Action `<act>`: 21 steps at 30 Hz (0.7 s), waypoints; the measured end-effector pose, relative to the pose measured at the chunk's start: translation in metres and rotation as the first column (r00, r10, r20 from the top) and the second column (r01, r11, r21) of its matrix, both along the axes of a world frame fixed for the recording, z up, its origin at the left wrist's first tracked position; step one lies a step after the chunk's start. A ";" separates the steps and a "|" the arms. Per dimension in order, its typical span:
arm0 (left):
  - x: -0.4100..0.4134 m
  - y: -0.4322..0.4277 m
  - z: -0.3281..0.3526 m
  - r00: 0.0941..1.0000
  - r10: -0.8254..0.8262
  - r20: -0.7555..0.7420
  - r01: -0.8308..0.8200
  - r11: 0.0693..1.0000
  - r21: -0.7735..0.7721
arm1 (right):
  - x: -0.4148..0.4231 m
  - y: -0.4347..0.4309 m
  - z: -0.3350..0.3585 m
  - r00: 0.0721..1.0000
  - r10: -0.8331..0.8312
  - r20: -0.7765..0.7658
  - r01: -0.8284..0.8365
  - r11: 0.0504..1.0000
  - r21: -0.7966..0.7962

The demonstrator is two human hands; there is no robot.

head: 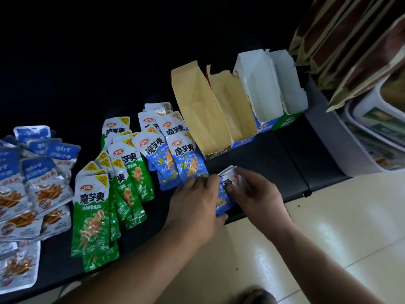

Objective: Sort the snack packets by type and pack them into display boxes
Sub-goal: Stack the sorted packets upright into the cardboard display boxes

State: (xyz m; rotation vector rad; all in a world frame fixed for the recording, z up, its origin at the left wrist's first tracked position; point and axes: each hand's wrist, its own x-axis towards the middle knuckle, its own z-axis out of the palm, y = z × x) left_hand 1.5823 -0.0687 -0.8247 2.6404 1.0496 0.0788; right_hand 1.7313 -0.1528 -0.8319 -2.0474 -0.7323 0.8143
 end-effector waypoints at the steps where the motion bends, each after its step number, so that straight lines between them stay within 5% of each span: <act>1: 0.001 -0.001 -0.002 1.000 0.004 0.004 -0.004 1.000 -0.001 | -0.001 0.000 0.000 1.000 0.004 0.008 -0.004 1.000 0.002; 5: -0.005 0.000 -0.014 0.999 0.001 0.050 -0.003 0.999 0.047 | -0.005 -0.003 0.001 0.998 0.069 0.013 -0.069 0.998 0.004; 11: -0.013 0.002 -0.022 0.988 0.045 0.149 -0.052 0.998 0.038 | 0.004 0.001 0.006 0.960 -0.100 -0.262 0.112 0.993 0.033; 21: -0.022 -0.006 -0.020 0.976 0.058 0.212 -0.072 0.996 0.057 | -0.004 0.013 0.015 0.920 0.019 -0.391 0.011 0.997 0.073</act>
